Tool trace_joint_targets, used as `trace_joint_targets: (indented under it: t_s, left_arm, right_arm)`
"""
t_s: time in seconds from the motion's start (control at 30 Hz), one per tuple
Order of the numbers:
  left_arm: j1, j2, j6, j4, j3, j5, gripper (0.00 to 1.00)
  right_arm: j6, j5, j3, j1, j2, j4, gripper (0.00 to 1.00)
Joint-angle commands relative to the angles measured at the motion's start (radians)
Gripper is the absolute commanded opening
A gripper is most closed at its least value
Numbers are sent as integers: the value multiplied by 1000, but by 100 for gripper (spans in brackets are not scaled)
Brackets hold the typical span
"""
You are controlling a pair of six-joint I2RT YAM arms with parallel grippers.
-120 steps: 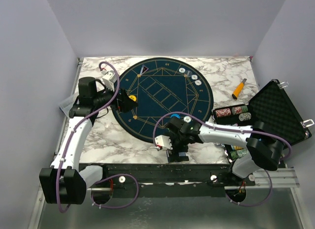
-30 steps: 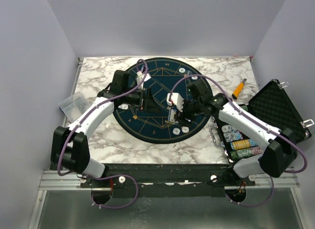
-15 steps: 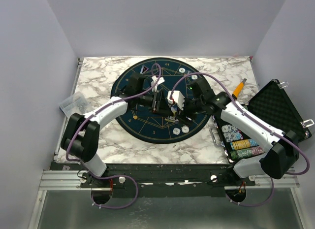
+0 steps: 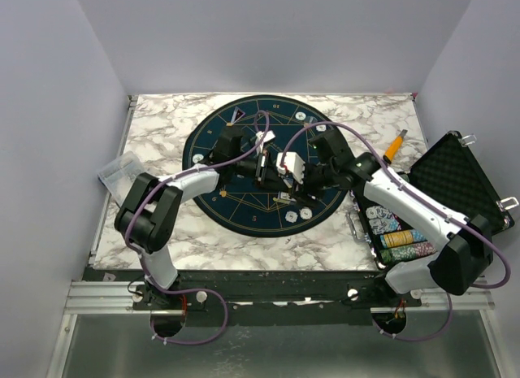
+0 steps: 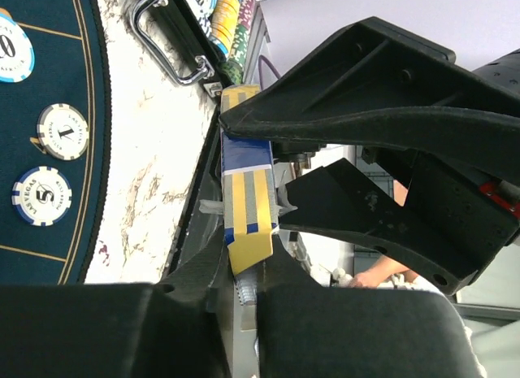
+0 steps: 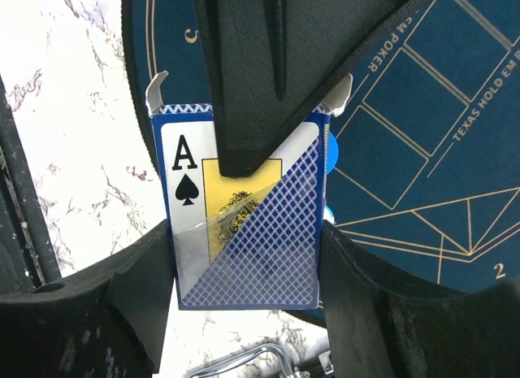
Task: Distribute texas hold em gaming equipment
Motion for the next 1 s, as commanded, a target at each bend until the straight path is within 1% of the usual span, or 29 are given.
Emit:
trace_joint_targets:
  t_s: [0.0,0.07,0.1,0.13,0.17,0.2,0.23,0.3,0.33,0.37,0.47,0.5,0.6,0.7,0.83,0.97]
  left_arm:
    - [-3,57,-149,247,-40,57,0]
    - [10,74,-207,332,-54,72,0]
    - [17,82,-245,392,-63,78,0]
    - [25,90,-284,459,-76,85,0]
    - [30,105,-352,562,-89,90,0]
    - [36,123,-427,676,-106,93,0]
    - [44,144,-530,812,-116,94,0]
    - [61,192,-723,1086,-134,92,0]
    - [67,209,-788,1164,-133,94,0]
    - [74,215,-810,1198,-129,96,0]
    - [81,188,-797,1187,-127,90,0]
    - [80,183,-796,1186,-128,86,0]
    - [80,177,-800,1167,-138,47,0]
    - [80,162,-797,1152,-171,13,0]
    - [68,92,-675,1015,-228,-40,0]
    - [64,3,-616,994,-283,-68,0]
  right_arm:
    - [-20,-74,18,3,19,-29,35]
    - [-28,-84,45,1,45,-83,58]
    - [-46,-93,68,-5,59,-125,65]
    - [-49,-117,88,-15,74,-152,83]
    - [-42,-144,110,-30,81,-173,98]
    - [-29,-168,128,-40,82,-177,100]
    - [11,-179,133,-53,75,-157,100]
    - [104,-196,136,-85,46,-86,100]
    - [166,-207,132,-112,35,-43,100]
    - [220,-223,130,-142,24,-9,100]
    - [376,-365,141,-258,27,41,100]
    - [419,-389,137,-283,30,56,100]
    - [583,-395,71,-314,9,154,100]
    - [755,-418,-38,-325,-52,272,100]
    - [890,-508,-152,-384,-107,393,100]
    - [975,-562,-191,-445,-124,454,100]
